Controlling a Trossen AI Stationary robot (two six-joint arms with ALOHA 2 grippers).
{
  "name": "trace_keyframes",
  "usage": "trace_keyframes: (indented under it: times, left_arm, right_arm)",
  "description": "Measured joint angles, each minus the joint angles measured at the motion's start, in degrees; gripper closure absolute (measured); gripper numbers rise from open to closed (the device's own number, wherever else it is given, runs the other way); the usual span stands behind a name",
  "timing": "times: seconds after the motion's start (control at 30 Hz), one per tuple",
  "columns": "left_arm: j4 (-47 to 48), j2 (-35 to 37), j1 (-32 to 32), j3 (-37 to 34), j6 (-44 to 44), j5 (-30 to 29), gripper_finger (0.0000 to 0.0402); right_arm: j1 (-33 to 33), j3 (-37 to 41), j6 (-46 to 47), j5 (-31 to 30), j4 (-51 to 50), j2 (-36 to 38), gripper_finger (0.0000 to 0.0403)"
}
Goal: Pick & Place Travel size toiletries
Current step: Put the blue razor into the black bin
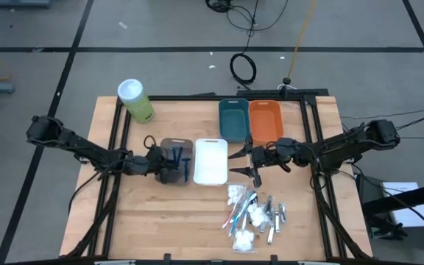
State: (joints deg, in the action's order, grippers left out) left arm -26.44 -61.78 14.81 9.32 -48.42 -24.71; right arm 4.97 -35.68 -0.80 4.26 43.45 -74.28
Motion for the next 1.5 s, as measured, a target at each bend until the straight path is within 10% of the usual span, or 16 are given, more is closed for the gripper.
trace_keyframes:
  times: [0.6,1.13,1.5]
  left_arm:
    - [-1.3,0.0,-1.2,0.0,0.2,2.2,0.0313]
    - [-5.4,1.6,-1.3,2.4,12.7,9.5,0.0159]
    - [31.6,7.8,2.2,20.1,21.5,7.0,0.0189]
  right_arm:
    - [-0.1,0.0,0.2,0.0,-0.2,0.0,0.0215]
    - [-0.1,0.0,0.2,0.0,-0.4,0.0,0.0216]
    - [-0.1,0.0,0.2,0.1,-0.5,0.0,0.0216]
